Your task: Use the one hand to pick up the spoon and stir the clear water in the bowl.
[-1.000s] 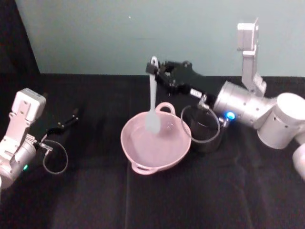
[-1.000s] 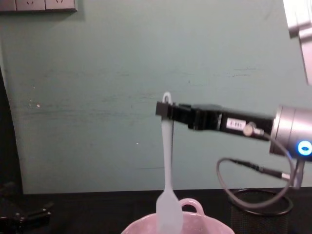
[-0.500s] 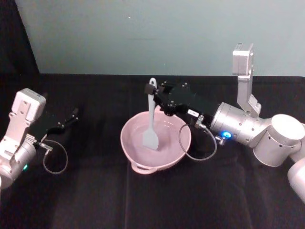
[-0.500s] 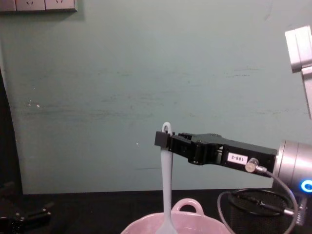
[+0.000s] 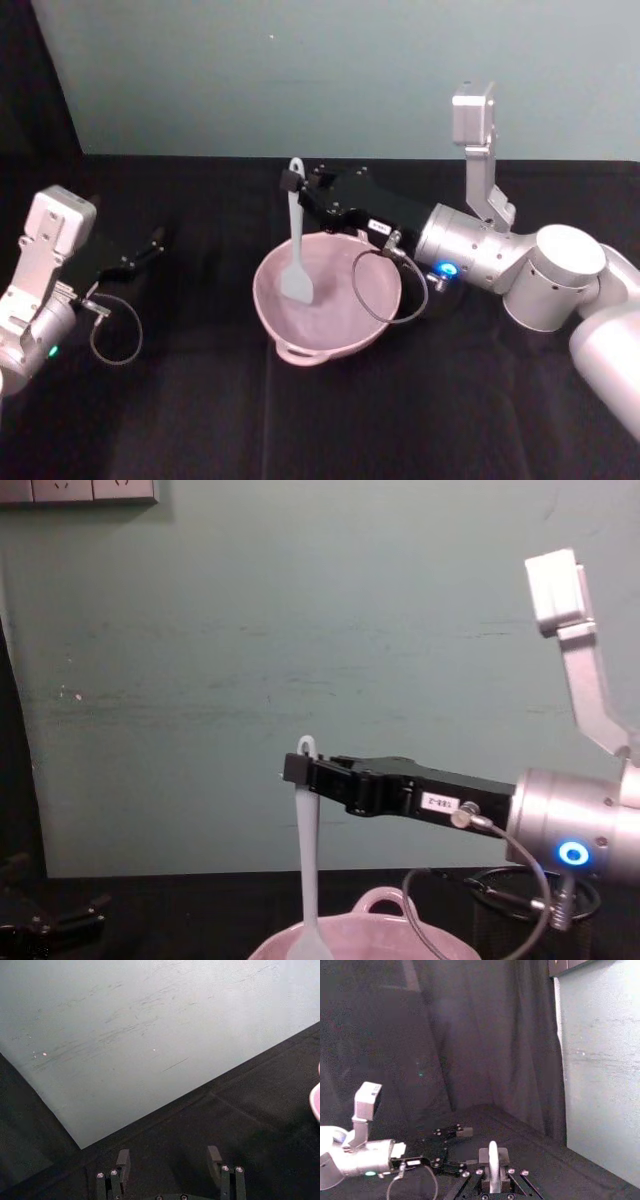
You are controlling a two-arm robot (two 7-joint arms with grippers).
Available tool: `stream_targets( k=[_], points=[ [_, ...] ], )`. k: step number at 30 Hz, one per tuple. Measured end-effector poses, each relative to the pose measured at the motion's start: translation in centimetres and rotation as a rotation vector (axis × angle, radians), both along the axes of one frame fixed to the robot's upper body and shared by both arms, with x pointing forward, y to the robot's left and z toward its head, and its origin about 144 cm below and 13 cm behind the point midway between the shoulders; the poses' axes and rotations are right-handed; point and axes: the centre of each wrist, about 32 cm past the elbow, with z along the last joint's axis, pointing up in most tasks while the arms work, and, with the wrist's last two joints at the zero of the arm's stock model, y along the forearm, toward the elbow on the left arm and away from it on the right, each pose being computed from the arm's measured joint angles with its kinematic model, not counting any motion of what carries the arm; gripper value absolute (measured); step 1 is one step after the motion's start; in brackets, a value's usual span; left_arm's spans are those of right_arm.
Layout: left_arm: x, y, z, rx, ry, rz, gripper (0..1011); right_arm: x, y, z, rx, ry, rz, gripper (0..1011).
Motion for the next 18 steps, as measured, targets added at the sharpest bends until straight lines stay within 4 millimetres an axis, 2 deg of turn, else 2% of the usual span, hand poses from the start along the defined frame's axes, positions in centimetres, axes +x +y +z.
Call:
stream_targets(
  k=[11,18],
  points=[
    [0.0,0.0,0.0,0.0,0.0,0.0,1011,1.9,0.1,0.6,-0.021,-0.016,-0.042,109],
    [0.0,0.0,0.0,0.0,0.0,0.0,1011,1.8,-1.4,0.8,-0.044,-0.026,-0.099,109]
  ],
)
